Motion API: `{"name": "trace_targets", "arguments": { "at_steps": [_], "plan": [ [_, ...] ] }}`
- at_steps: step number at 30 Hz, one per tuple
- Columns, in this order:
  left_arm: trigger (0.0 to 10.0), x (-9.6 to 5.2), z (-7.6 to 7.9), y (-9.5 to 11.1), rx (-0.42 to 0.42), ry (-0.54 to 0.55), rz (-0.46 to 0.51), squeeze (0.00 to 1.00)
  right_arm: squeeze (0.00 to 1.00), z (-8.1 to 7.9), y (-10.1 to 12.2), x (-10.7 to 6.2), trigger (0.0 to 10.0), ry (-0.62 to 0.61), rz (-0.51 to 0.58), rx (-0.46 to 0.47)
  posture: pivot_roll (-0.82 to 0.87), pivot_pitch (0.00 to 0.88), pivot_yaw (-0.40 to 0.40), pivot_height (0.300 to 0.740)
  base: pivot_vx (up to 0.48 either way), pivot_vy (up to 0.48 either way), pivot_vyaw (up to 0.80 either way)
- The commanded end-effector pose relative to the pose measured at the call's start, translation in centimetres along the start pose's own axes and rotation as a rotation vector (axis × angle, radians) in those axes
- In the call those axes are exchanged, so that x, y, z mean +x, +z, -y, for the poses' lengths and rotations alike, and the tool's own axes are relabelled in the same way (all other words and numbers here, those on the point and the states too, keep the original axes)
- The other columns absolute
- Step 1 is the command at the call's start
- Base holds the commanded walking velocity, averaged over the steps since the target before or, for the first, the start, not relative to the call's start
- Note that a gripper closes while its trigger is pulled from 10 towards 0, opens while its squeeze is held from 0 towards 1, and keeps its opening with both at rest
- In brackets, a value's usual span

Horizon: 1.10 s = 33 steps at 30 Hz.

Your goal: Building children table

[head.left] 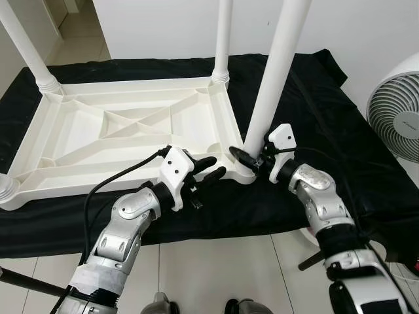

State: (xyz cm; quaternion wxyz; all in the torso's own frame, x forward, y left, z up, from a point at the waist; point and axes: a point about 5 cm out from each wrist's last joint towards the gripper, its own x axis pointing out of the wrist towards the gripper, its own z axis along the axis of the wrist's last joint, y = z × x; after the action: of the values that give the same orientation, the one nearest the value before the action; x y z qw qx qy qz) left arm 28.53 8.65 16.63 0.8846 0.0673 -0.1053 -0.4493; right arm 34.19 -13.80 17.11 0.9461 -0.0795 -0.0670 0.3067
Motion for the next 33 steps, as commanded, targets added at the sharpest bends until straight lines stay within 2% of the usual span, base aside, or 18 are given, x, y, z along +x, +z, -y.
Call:
{"name": "trace_targets", "arguments": {
  "at_steps": [1,2,6,7,8,10,11,12,13,15,19,20,21,26,30,31,32,33],
  "plan": [
    [10.0,-0.2,0.2,-0.3,-0.006,0.009,-0.010,0.00,0.00,0.3,-0.7,-0.7,10.0,-0.182,-0.033,0.067,-0.11,0.079,0.022,0.740,0.000,0.000,0.00],
    [10.0,-0.2,0.2,-0.3,-0.006,0.009,-0.010,0.00,0.00,0.3,-0.7,-0.7,10.0,-0.182,-0.033,0.067,-0.11,0.079,0.022,0.740,0.000,0.000,0.00],
    [10.0,-0.2,0.2,-0.4,-0.008,0.005,-0.011,0.00,0.00,-0.6,-1.2,-1.2,10.0,-0.335,-0.063,0.094,-0.11,0.078,0.023,0.740,0.000,0.000,0.00],
    [10.0,-0.2,0.2,-0.4,-0.008,0.005,-0.011,0.00,0.00,-0.6,-1.2,-1.2,10.0,-0.335,-0.063,0.094,-0.11,0.078,0.023,0.740,0.000,0.000,0.00],
    [10.0,-0.2,0.1,-0.3,-0.006,0.005,-0.012,0.00,0.00,-2.2,-1.5,-1.4,10.0,-0.489,-0.075,0.127,-0.11,0.076,0.023,0.740,0.000,0.000,0.00],
    [10.0,-0.2,0.1,-0.3,-0.006,0.005,-0.012,0.00,0.00,-2.2,-1.5,-1.4,10.0,-0.489,-0.075,0.127,-0.11,0.076,0.023,0.740,0.000,0.000,0.00],
    [10.0,-0.1,0.1,-0.3,-0.006,0.004,-0.011,0.00,0.00,-2.8,-1.5,-1.5,10.0,-0.563,-0.076,0.140,-0.11,0.073,0.025,0.740,0.000,0.000,0.00],
    [10.0,-0.1,0.1,-0.3,-0.006,0.004,-0.011,0.00,0.00,-2.8,-1.5,-1.5,10.0,-0.563,-0.076,0.140,-0.11,0.073,0.025,0.740,0.000,0.000,0.00],
    [10.0,-0.1,0.1,-0.2,-0.005,0.003,-0.010,0.00,0.00,-3.6,-1.5,-1.2,10.0,-0.577,-0.073,0.176,-0.10,0.071,0.028,0.740,0.000,0.000,0.00],
    [10.0,-0.1,0.1,-0.2,-0.006,0.000,-0.008,0.00,0.00,-4.3,-1.0,-0.8,10.0,-0.558,-0.056,0.180,-0.10,0.070,0.031,0.740,0.000,0.000,0.00],
    [10.0,-0.1,0.2,-0.2,-0.006,-0.004,-0.010,0.00,0.00,-3.9,-0.7,-1.0,10.0,-0.552,-0.045,0.183,-0.10,0.070,0.031,0.740,0.000,0.000,0.00],
    [10.0,-0.1,0.2,-0.3,-0.005,-0.006,-0.011,0.00,0.97,-3.6,-0.6,-1.1,10.0,-0.552,-0.039,0.184,-0.11,0.070,0.032,0.740,0.000,0.000,0.00],
    [10.0,-0.1,0.2,-0.3,-0.005,-0.006,-0.011,0.00,1.00,-3.4,-0.3,-1.2,10.0,-0.541,-0.020,0.194,-0.11,0.069,0.031,0.740,0.000,0.000,0.00],
    [10.0,-0.1,0.1,-0.2,-0.004,-0.006,-0.010,0.00,1.00,-3.0,0.1,-1.3,10.0,-0.523,0.010,0.192,-0.11,0.069,0.031,0.740,0.000,0.000,0.00],
    [10.0,0.0,0.1,-0.2,-0.003,-0.006,-0.008,0.00,1.00,-2.5,0.9,-1.6,10.0,-0.456,0.035,0.170,-0.11,0.063,0.029,0.740,0.000,0.000,0.00],
    [10.0,0.0,0.1,-0.2,-0.002,-0.007,-0.008,0.00,0.00,-2.2,1.2,-1.8,10.0,-0.389,0.045,0.142,-0.11,0.063,0.029,0.740,0.000,0.000,0.00],
    [10.0,0.0,0.1,-0.2,-0.002,-0.007,-0.008,0.00,0.00,-2.2,1.2,-1.8,10.0,-0.389,0.045,0.142,-0.11,0.063,0.029,0.740,0.000,0.000,0.00],
    [10.0,0.0,0.1,-0.2,-0.002,-0.008,-0.008,0.00,0.00,-1.9,1.3,-2.0,10.0,-0.336,0.043,0.128,-0.11,0.063,0.029,0.740,0.000,0.000,0.00]
  ]
}}
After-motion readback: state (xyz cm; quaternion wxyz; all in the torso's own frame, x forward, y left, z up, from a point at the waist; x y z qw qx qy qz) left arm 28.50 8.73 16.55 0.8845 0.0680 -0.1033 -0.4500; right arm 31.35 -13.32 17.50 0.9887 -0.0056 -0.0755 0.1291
